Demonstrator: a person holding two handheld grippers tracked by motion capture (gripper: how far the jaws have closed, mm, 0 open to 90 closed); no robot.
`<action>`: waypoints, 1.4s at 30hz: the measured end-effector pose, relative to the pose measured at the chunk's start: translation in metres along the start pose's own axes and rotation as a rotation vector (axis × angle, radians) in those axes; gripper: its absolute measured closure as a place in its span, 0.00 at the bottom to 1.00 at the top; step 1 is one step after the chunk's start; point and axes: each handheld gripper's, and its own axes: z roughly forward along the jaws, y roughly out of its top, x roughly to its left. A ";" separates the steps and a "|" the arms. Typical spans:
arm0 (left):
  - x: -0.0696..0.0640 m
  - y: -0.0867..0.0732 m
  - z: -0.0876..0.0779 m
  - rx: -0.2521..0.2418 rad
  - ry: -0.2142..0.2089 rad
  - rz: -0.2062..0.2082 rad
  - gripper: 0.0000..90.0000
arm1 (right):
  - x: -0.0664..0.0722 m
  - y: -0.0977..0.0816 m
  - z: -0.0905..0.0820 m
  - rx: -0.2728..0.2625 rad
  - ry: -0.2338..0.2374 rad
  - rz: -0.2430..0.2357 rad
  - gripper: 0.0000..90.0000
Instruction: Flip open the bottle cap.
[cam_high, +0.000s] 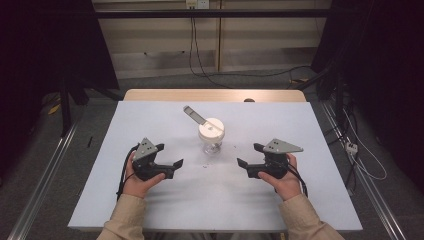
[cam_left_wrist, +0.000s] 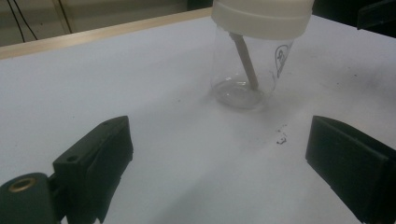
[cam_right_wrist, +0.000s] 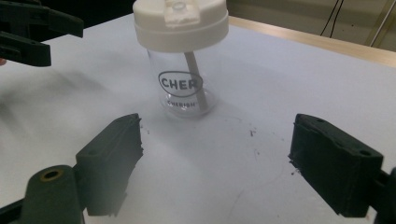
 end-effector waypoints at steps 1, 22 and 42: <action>0.000 -0.001 -0.001 0.004 -0.003 0.001 0.08 | 0.000 -0.002 -0.002 0.000 -0.003 0.001 0.19; 0.009 -0.013 -0.024 0.011 0.021 -0.008 0.08 | -0.010 -0.031 -0.036 0.005 -0.049 0.023 0.19; 0.015 -0.024 -0.040 0.028 0.045 -0.011 0.08 | -0.020 -0.048 -0.059 0.016 -0.085 0.046 0.18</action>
